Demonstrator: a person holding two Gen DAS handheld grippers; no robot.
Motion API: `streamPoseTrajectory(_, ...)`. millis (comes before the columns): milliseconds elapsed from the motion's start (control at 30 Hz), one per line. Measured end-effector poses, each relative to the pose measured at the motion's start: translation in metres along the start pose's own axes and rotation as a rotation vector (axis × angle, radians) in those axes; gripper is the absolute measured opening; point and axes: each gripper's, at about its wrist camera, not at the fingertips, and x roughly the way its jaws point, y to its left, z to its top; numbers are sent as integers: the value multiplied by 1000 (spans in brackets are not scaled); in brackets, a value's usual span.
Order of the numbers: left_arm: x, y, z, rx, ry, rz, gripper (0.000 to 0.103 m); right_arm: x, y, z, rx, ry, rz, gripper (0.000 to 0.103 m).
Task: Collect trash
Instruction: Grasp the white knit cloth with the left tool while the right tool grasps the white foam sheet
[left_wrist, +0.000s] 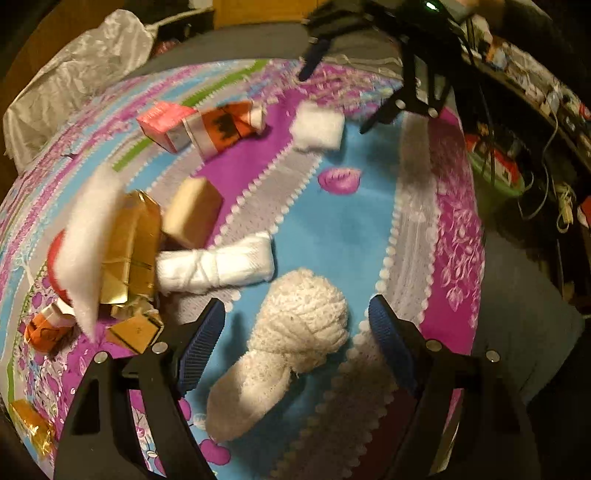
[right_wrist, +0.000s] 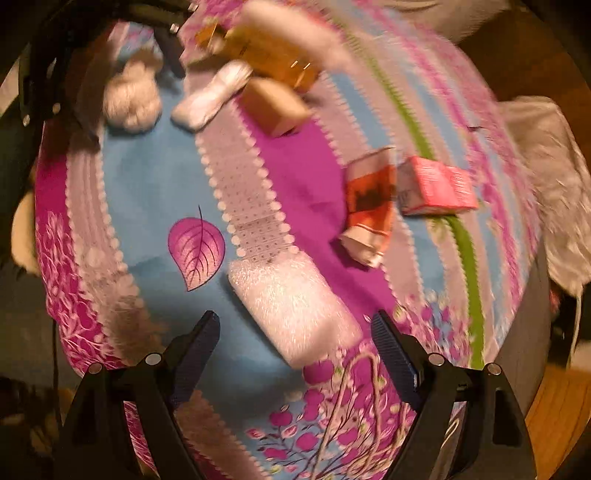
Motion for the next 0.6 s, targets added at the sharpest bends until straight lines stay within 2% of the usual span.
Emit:
streamPoseTrajectory(133,7,3,-1,7,33,-18,76,16,-9,12,-39,16,30,84)
streamPoseTrajectory(300,10,6,3,-5,39,-59,66,32,-16,15,-46,58,89,84)
streamPoseTrajectory(433,11,7,7,-17,38,-75,60,49,-21,12,-21,100,165,78)
streamPoseTrajectory(500,11,7,7,-22,35,-80,56,51,-22,10,6,90,180,75)
streamPoseTrajectory(567,11,8,7,-33,30,-81,54,50,-24,7,37,76,207,62)
streamPoseTrajectory(600,12,8,7,-39,28,-80,53,49,-22,3,48,69,213,60)
